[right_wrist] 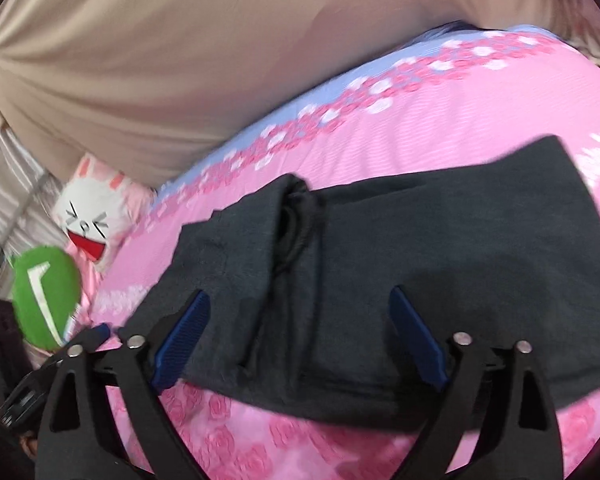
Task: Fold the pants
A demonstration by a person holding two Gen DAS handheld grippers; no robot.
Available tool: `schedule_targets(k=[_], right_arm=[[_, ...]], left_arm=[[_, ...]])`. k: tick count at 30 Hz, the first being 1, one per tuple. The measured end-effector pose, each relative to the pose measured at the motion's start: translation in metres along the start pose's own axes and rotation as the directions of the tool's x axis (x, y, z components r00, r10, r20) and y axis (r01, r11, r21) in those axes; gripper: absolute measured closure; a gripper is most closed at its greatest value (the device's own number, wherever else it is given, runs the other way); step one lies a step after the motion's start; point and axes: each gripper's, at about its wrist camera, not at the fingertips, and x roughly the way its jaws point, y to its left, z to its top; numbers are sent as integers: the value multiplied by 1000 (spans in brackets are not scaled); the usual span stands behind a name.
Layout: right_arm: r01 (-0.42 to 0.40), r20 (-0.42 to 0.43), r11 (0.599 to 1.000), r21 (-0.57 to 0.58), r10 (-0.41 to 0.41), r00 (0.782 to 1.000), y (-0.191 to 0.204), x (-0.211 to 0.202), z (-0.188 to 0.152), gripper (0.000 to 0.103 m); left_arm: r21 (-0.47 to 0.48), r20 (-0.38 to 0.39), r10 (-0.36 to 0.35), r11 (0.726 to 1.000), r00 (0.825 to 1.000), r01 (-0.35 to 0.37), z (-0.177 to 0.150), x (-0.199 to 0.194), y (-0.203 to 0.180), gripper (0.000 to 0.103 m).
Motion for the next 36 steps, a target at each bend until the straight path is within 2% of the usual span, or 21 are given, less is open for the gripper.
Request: schedule_targets(k=[2, 7, 9, 10, 11, 12, 16, 19, 21, 23, 24, 26, 27, 31, 32, 33, 35, 36], right_arm=[[18, -37, 1000, -14, -18, 999, 9, 16, 0, 13], [55, -48, 996, -72, -59, 997, 26, 33, -6, 13], [35, -74, 991, -126, -44, 996, 35, 38, -6, 65], [9, -78, 992, -126, -19, 997, 39, 36, -2, 73], [-16, -75, 991, -131, 6, 997, 43, 31, 3, 86], [-35, -57, 990, -140, 27, 998, 47, 22, 10, 88], [-22, 95, 981, -193, 41, 995, 55, -42, 45, 88], [77, 161, 982, -172, -50, 986, 23, -80, 53, 87], [181, 132, 978, -100, -167, 977, -22, -80, 43, 87], [282, 49, 959, -12, -281, 959, -72, -62, 27, 86], [288, 30, 957, 11, -289, 957, -87, -56, 21, 83], [188, 58, 980, 72, -192, 980, -102, -63, 12, 82], [176, 63, 982, 75, -180, 982, -102, -66, 12, 80], [203, 102, 978, 52, -208, 973, -97, -82, 14, 79], [219, 120, 974, 57, -225, 967, -98, -89, 14, 68], [232, 138, 970, 69, -240, 961, -100, -95, 14, 47], [262, 162, 961, 89, -273, 948, -114, -104, 13, 29], [269, 157, 959, 93, -281, 947, -113, -103, 15, 28]], left_arm=[[-8, 19, 14, 1000, 1000, -14, 0, -12, 10, 19], [-77, 31, 37, 996, 999, -34, -1, -25, 42, 18], [-101, 31, 35, 994, 999, -32, -1, -24, 49, 18], [-109, 30, 34, 994, 999, -31, 0, -23, 51, 18], [-114, 27, 33, 993, 999, -30, 2, -23, 52, 18], [-114, 25, 32, 993, 999, -29, 3, -23, 52, 18], [-80, 56, 28, 997, 998, -24, 10, -33, 41, 18], [-55, 66, 21, 998, 998, -18, 11, -33, 31, 17], [-52, 44, 8, 999, 999, -6, 10, -23, 27, 17], [-61, -1, -19, 998, 1000, 19, 9, -4, 22, 17], [-65, -26, -41, 997, 999, 39, 8, 5, 18, 17], [-70, -81, -67, 996, 994, 62, 9, 26, 9, 17], [-71, -105, -71, 995, 992, 64, 9, 37, 6, 17], [-136, -194, -141, 984, 971, 116, 15, 80, -1, 17], [-165, -219, -152, 979, 964, 117, 15, 91, 0, 17], [-201, -245, -179, 971, 953, 131, 15, 103, 1, 17], [-276, -288, -219, 951, 932, 139, 13, 125, 6, 16], [-280, -254, -226, 948, 940, 152, 14, 124, 6, 13]])
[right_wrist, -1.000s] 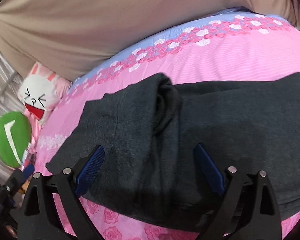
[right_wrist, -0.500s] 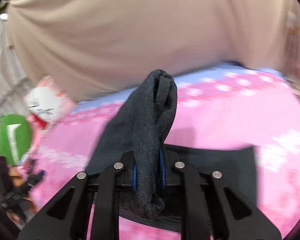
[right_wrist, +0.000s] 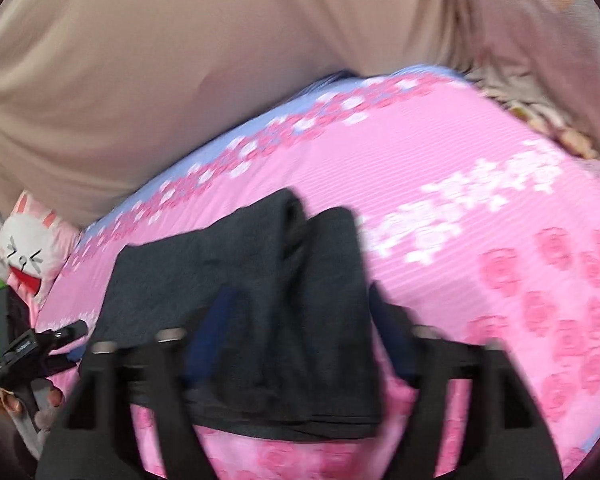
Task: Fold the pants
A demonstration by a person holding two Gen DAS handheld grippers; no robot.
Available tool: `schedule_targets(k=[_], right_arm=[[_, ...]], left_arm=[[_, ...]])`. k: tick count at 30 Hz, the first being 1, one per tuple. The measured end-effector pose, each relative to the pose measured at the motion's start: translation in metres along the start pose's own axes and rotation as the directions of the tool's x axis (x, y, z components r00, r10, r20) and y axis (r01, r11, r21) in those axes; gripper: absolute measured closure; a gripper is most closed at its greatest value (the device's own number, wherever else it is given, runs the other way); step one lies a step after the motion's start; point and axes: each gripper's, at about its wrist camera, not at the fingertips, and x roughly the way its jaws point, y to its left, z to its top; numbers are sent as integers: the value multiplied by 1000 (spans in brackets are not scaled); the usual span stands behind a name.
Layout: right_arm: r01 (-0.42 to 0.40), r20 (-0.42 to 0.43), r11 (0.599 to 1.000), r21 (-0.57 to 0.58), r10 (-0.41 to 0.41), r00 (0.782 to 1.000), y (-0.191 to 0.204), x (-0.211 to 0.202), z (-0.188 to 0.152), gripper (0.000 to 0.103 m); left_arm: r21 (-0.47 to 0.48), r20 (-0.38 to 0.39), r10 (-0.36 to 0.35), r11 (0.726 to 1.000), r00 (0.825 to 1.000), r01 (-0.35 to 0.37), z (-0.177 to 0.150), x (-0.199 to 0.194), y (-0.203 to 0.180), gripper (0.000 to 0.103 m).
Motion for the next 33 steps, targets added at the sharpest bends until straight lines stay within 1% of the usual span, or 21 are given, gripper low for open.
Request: schedule_targets(k=[2, 4, 5, 6, 7, 8, 9, 12, 14, 16, 17, 19, 20, 22, 23, 24, 26, 29, 31, 32, 33], right_arm=[[-25, -35, 999, 28, 26, 999, -9, 6, 1, 23], [-80, -80, 995, 66, 86, 993, -14, 19, -2, 20], [-105, -98, 992, 72, 111, 989, -15, 25, -3, 24], [-123, -120, 990, 72, 131, 984, -11, 31, -5, 45], [-131, -125, 989, 68, 138, 982, -7, 34, -5, 51], [-148, -121, 987, 61, 154, 981, -3, 33, -5, 68], [-159, -121, 986, 54, 164, 979, 3, 31, -5, 76], [-166, -87, 986, 23, 167, 982, 21, 14, -2, 83], [-216, -86, 976, 19, 217, 972, 29, 4, -3, 85], [-223, -111, 975, -8, 221, 969, 39, 5, -11, 85], [-190, -119, 981, -27, 186, 975, 41, 10, -15, 82], [-57, -106, 998, -27, 54, 993, 36, 17, -25, 61], [-42, -99, 999, 2, 42, 994, 32, 16, -29, 53], [-89, -73, 994, 58, 94, 993, 25, 2, -32, 53], [-107, -50, 993, 51, 109, 993, 27, -9, -33, 53], [-115, -37, 993, 27, 116, 993, 32, -18, -34, 48], [-142, -65, 990, -17, 141, 988, 45, -16, -34, 42], [-156, -137, 986, -58, 147, 980, 57, 8, -41, 42], [-150, -173, 987, -61, 137, 975, 62, 33, -48, 43], [-136, -160, 988, -78, 122, 980, 66, 33, -47, 55], [-157, -162, 983, -90, 141, 977, 70, 30, -43, 80]], left_arm=[[-15, 1, 1, 1000, 1000, -1, 4, 5, -2, 13], [-20, -6, -45, 999, 999, 45, 7, 10, -4, 15], [-16, -18, -70, 997, 997, 70, 8, 14, -4, 33], [-17, -29, -67, 998, 997, 66, 9, 17, -3, 72], [-16, -46, -54, 998, 997, 53, 11, 20, -1, 86], [-24, -50, -80, 997, 996, 78, 13, 18, 2, 88], [-30, -44, -98, 995, 994, 97, 14, 14, 4, 91], [23, 8, -120, 993, 993, 120, 21, -21, 0, 98], [51, 16, -146, 988, 989, 145, 23, -50, -2, 98], [77, 41, -108, 992, 993, 105, 22, -68, -1, 98], [96, 49, -58, 994, 997, 53, 20, -74, 2, 97], [93, 13, -19, 996, 1000, 17, 16, -67, 14, 95], [67, -14, -12, 998, 1000, 13, 11, -60, 24, 93], [37, -7, -10, 999, 1000, 11, 4, -59, 34, 87], [34, 9, -23, 999, 1000, 23, 0, -61, 36, 81], [32, 23, -36, 999, 999, 36, -2, -63, 37, 73], [35, 67, -57, 998, 996, 55, -7, -70, 35, 70], [55, 108, -23, 998, 994, 17, -9, -78, 25, 69], [86, 130, 15, 996, 991, -27, -13, -83, 15, 63], [102, 139, 33, 994, 990, -47, -15, -84, 9, 59], [117, 143, 37, 992, 989, -54, -16, -85, 3, 58]])
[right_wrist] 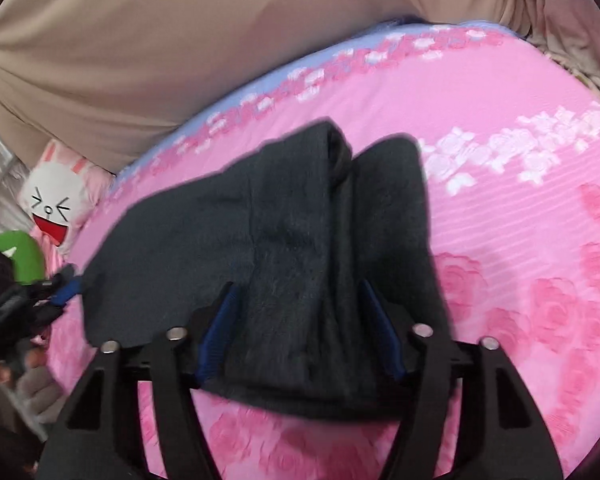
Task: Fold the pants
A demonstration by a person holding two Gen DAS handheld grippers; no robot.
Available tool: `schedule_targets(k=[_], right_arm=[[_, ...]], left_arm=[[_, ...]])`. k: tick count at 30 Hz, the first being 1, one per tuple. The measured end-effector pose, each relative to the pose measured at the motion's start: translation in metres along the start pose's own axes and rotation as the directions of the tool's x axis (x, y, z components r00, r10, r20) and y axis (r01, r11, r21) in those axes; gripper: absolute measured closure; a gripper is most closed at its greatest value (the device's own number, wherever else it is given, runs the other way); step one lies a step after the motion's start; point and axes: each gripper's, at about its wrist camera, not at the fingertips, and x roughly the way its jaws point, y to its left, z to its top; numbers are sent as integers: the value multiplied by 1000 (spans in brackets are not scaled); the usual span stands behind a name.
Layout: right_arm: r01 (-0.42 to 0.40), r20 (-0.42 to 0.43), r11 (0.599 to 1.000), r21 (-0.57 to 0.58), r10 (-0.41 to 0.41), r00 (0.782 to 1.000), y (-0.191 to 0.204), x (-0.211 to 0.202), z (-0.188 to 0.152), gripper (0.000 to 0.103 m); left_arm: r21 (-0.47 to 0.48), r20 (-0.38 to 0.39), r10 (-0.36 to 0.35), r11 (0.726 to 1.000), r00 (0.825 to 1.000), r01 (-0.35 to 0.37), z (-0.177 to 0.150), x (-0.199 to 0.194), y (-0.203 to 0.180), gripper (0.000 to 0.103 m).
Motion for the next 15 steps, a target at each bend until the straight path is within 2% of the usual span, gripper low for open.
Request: schedule_targets(k=[3, 5, 6, 7, 8, 9, 11, 12, 13, 14, 15], right_arm=[[-62, 70, 998, -3, 62, 996, 2, -32, 16, 87], [-10, 115, 1000, -28, 14, 993, 0, -52, 18, 87], [4, 114, 1000, -27, -1, 993, -5, -54, 18, 87], [13, 91, 1000, -21, -11, 996, -13, -49, 15, 86], [20, 30, 1000, -11, -20, 999, -25, -34, 11, 83], [38, -25, 999, 19, -37, 999, -38, -16, 4, 74], [-26, 9, 996, 85, 25, 1000, -50, -20, 0, 73], [-31, 22, 995, 100, 29, 999, -50, -28, 0, 71], [-23, 51, 994, 108, 17, 999, -50, -38, 0, 70], [-16, 86, 994, 104, 8, 996, -48, -50, 0, 63], [-32, 97, 995, 97, 22, 995, -47, -58, 0, 62]], left_arm=[[43, 6, 9, 999, 1000, -9, 0, -3, -15, 55], [63, 2, -23, 998, 1000, 23, 0, -3, -23, 51], [80, -5, -38, 996, 999, 39, -2, -1, -30, 43], [91, -6, -35, 995, 999, 35, -3, 3, -33, 40], [112, -8, -18, 994, 1000, 19, -5, 10, -38, 39], [119, -17, 0, 993, 1000, 2, -8, 16, -40, 39], [117, -48, 21, 993, 999, -15, -11, 28, -44, 39], [118, -53, 22, 993, 998, -16, -12, 29, -47, 39], [132, -43, 26, 991, 999, -20, -12, 26, -53, 39], [163, -20, 34, 986, 999, -31, -13, 19, -61, 39], [194, 1, 37, 980, 999, -36, -15, 14, -69, 38]])
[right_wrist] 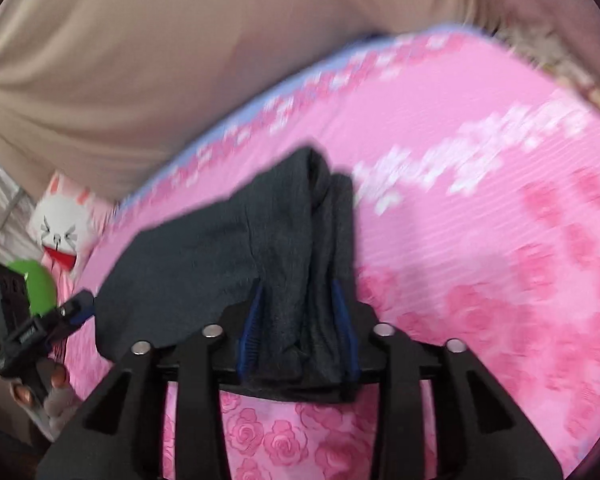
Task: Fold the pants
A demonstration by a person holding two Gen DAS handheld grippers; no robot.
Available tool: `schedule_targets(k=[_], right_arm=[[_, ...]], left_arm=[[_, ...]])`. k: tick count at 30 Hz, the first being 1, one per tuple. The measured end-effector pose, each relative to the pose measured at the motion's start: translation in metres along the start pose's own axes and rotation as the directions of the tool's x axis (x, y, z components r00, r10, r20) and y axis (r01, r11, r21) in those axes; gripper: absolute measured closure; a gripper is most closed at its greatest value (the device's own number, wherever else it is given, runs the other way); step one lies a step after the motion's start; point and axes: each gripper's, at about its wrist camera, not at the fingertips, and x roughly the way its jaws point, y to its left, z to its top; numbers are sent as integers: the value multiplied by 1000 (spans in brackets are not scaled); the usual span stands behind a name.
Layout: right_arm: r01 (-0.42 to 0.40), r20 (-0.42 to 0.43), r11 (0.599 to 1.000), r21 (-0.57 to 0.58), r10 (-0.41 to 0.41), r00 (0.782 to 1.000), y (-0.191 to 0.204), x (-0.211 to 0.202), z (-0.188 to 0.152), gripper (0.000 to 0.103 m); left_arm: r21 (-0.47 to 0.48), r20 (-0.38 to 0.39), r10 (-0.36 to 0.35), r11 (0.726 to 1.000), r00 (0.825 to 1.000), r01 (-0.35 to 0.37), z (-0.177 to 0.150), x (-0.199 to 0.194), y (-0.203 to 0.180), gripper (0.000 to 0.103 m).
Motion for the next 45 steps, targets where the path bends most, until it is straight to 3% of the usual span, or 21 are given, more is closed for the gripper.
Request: schedule_targets(k=[3, 5, 7, 8, 12, 15, 16, 17, 18, 20, 22, 23, 24, 26, 31, 32, 33, 35, 38, 42, 45], right_arm=[[-74, -19, 997, -7, 74, 997, 6, -7, -4, 63], [-72, -48, 997, -31, 70, 996, 8, -2, -11, 63], [-44, -68, 998, -40, 42, 997, 9, 9, -16, 75], [-39, -70, 999, -37, 37, 997, 8, 11, -15, 89], [-191, -56, 981, 29, 192, 980, 0, -1, -3, 96], [-324, -52, 943, 73, 328, 943, -1, -3, 13, 96], [-366, -54, 926, 91, 372, 927, 0, -1, 18, 96], [-395, -59, 913, 98, 402, 914, 1, 1, 21, 96], [-413, -72, 906, 93, 419, 905, 2, 3, 23, 96], [-390, -87, 918, 77, 396, 914, 3, 9, 25, 92], [-358, -51, 929, 90, 363, 930, -7, 5, 26, 82], [-306, -9, 948, 93, 308, 951, -14, -1, 27, 67], [-229, 20, 970, 84, 229, 973, -19, -5, 28, 61], [-64, 41, 997, 34, 63, 997, -21, -2, 33, 61], [-27, 3, 999, -29, 27, 1000, -7, 34, 46, 68], [-17, -1, 999, -49, 17, 1000, -5, 38, 47, 75], [14, -9, 997, -78, -14, 1000, 0, 45, 49, 100], [69, -4, 988, -139, -70, 998, 15, 49, 45, 101], [37, 0, 978, -204, -38, 999, 43, 42, 35, 101], [-105, -89, 977, -187, 90, 992, 59, 57, 28, 101], [-44, -57, 981, -187, 34, 998, 59, 59, 26, 100]], left_arm=[[142, 23, -42, 989, 999, 38, -1, -10, -38, 22], [217, 8, -81, 973, 997, 77, -5, -6, -64, 21], [294, -30, -112, 949, 993, 116, -13, 8, -92, 16], [324, -56, -121, 937, 991, 132, -17, 17, -104, 16], [434, -150, -110, 886, 982, 166, -39, 60, -146, 16], [450, -165, -96, 879, 982, 161, -39, 81, -156, 17], [442, -176, -100, 881, 979, 169, -36, 88, -157, 20], [428, -180, -100, 888, 979, 169, -33, 93, -158, 40], [403, -193, -91, 900, 977, 164, -27, 102, -155, 70], [349, -210, -87, 924, 974, 157, -11, 112, -145, 97], [248, -202, -156, 947, 967, 204, 11, 107, -129, 97], [213, -176, -174, 954, 969, 210, 23, 99, -122, 97], [190, -146, -191, 957, 971, 217, 35, 92, -117, 97], [161, -109, -223, 958, 969, 239, 54, 79, -112, 97], [151, -96, -225, 960, 970, 237, 69, 71, -113, 97], [155, -95, -219, 960, 971, 232, 69, 71, -114, 97], [155, -98, -221, 960, 970, 234, 69, 71, -115, 97], [153, -97, -219, 961, 971, 232, 67, 70, -116, 97], [160, -95, -214, 961, 972, 227, 66, 69, -116, 97], [156, -95, -227, 958, 969, 240, 66, 71, -117, 97], [167, -96, -218, 959, 971, 231, 64, 71, -118, 97]])
